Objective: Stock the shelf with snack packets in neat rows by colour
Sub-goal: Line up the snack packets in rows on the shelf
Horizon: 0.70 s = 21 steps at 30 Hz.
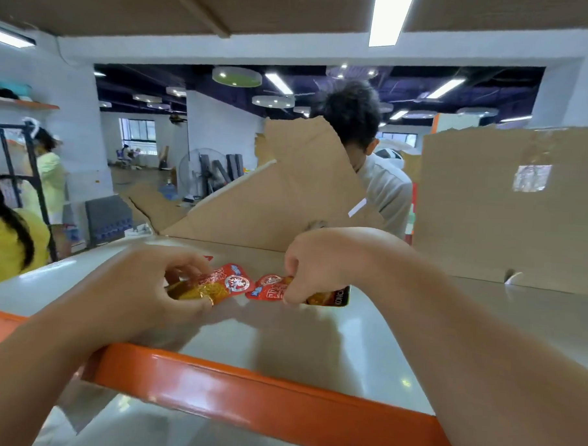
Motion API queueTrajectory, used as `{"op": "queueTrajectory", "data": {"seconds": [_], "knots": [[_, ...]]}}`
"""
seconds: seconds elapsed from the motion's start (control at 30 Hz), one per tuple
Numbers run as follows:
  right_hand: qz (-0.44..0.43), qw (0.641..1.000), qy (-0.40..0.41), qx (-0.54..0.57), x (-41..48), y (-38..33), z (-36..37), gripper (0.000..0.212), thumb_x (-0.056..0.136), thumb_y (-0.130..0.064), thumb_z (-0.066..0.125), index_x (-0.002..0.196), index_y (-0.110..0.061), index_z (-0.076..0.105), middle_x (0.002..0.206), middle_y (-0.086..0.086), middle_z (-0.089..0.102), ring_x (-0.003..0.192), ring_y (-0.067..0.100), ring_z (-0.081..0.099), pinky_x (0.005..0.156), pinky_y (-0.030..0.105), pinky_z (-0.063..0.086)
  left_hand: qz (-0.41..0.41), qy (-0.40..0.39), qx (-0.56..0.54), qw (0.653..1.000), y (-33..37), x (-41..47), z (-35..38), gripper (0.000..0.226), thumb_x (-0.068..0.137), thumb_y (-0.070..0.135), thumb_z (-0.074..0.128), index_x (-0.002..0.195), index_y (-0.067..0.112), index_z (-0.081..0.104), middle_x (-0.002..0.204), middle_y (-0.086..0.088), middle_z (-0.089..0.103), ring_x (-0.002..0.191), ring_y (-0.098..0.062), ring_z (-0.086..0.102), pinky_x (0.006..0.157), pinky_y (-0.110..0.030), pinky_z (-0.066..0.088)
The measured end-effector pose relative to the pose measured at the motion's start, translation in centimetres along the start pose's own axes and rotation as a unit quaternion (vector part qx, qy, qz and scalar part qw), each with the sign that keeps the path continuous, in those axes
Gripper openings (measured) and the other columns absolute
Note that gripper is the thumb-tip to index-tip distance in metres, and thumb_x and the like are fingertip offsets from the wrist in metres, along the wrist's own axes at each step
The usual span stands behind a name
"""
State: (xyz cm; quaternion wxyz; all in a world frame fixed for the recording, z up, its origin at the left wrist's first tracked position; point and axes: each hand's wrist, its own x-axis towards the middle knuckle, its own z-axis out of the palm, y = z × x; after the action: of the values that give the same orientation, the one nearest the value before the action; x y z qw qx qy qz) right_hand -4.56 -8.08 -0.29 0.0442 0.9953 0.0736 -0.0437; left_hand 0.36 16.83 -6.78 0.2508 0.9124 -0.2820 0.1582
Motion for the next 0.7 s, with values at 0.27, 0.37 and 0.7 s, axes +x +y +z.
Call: {"op": "queueTrajectory", "data": {"seconds": [0.27,0.37,0.7], "knots": [[0.066,0.968,0.176,0.167,-15.2,9.4,2.9,0.037,0.073,-0.045,0.076,0.106,-0.037,0.062,0.099,-0.01,0.063,0.083,0.014,0.065,0.074,0.034,0.058,0.048,0.042,-0.118,0.991,12.7,-1.7,3.4,0.037,0.067,0.063,0.08,0.1,0.051,0.07,0.095,0.026,0.071,0.088,0.005,0.064,0.075,-0.026,0.048],[0.097,0.946,0.235,0.2,-23.4,13.5,4.3,0.03,0.079,-0.035,0.078,0.104,-0.032,0.063,0.09,-0.01,0.065,0.068,0.005,0.059,0.056,0.017,0.046,0.078,0.062,-0.175,0.979,19.8,-2.7,6.0,0.029,0.078,0.034,0.087,0.099,0.047,0.072,0.095,0.021,0.073,0.081,0.0,0.064,0.069,-0.01,0.045],[0.288,0.869,0.332,0.229,-51.1,24.3,11.3,0.026,0.083,-0.046,0.075,0.101,-0.036,0.058,0.089,-0.018,0.063,0.066,0.0,0.062,0.052,0.016,0.045,0.212,-0.036,-0.285,0.934,47.1,-8.4,17.7,0.029,0.078,0.038,0.084,0.097,0.052,0.067,0.093,0.037,0.067,0.086,0.013,0.064,0.072,-0.009,0.045]]}}
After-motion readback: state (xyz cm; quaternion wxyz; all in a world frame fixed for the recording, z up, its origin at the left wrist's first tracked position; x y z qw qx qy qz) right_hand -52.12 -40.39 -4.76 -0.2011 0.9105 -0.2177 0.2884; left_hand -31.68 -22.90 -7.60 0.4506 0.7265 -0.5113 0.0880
